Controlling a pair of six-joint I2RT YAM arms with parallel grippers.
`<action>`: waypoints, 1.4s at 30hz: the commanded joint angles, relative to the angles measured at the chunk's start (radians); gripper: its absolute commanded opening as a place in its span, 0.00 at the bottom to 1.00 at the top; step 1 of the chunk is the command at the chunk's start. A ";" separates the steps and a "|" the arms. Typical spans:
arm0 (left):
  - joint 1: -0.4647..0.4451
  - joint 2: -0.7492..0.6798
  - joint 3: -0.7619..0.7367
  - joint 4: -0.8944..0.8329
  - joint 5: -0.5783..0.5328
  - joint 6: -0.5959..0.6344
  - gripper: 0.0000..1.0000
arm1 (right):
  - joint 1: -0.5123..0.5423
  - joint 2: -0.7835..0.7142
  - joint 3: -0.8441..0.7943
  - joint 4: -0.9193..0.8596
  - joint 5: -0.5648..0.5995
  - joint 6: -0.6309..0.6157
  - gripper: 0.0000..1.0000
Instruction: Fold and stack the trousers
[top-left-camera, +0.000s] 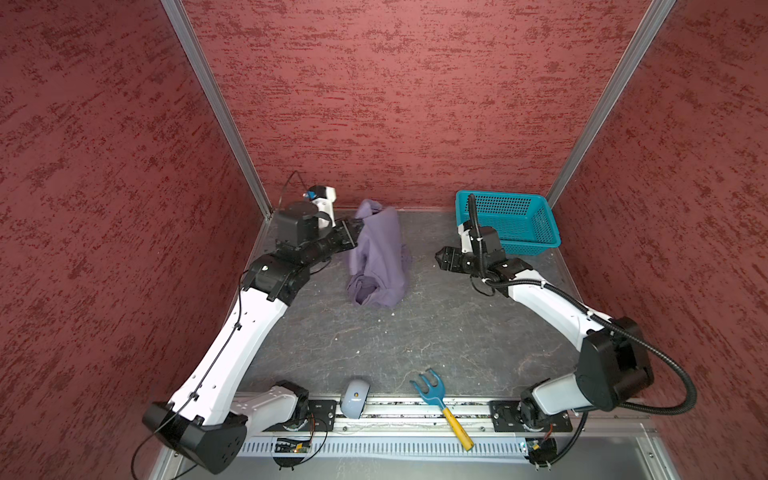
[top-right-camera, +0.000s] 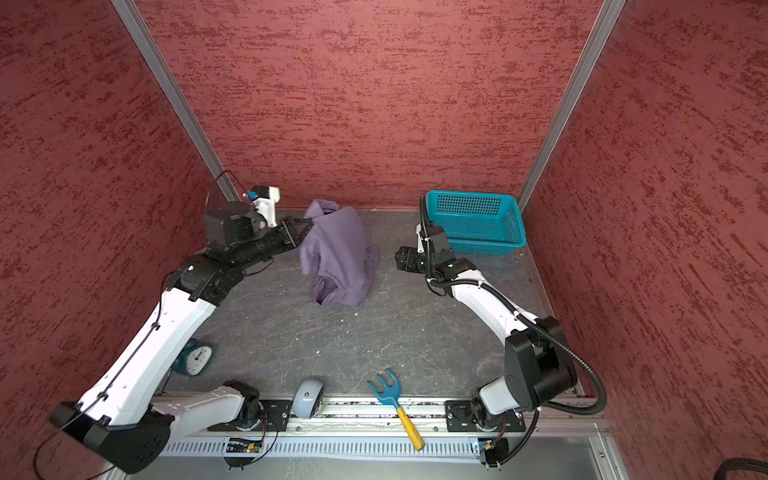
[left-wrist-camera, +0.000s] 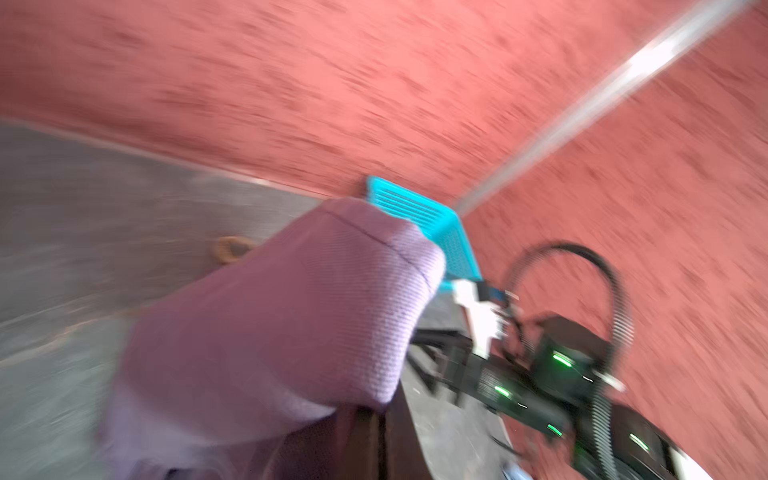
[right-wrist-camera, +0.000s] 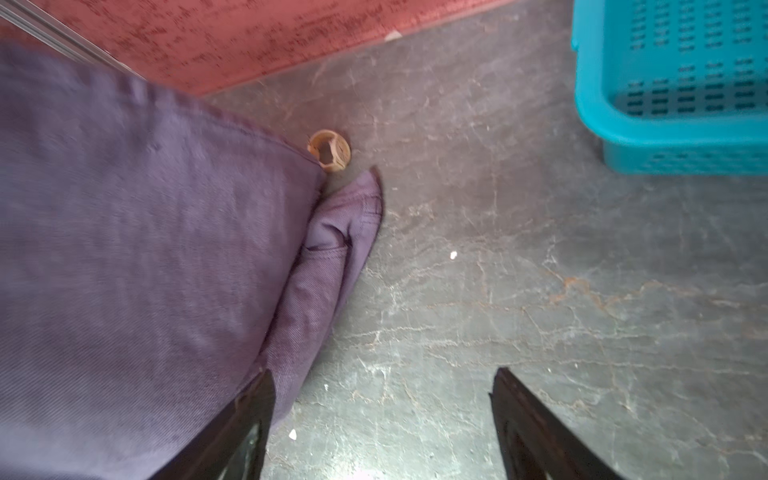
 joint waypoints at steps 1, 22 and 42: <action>0.149 -0.047 -0.144 -0.060 -0.058 -0.080 0.06 | 0.010 0.002 -0.025 0.035 0.026 0.007 0.82; -0.237 0.411 0.009 -0.029 -0.054 0.098 0.91 | 0.063 0.114 0.040 0.022 0.024 0.025 0.79; -0.391 0.803 0.274 -0.183 -0.094 0.173 0.00 | 0.014 -0.250 -0.053 -0.075 0.476 -0.045 0.78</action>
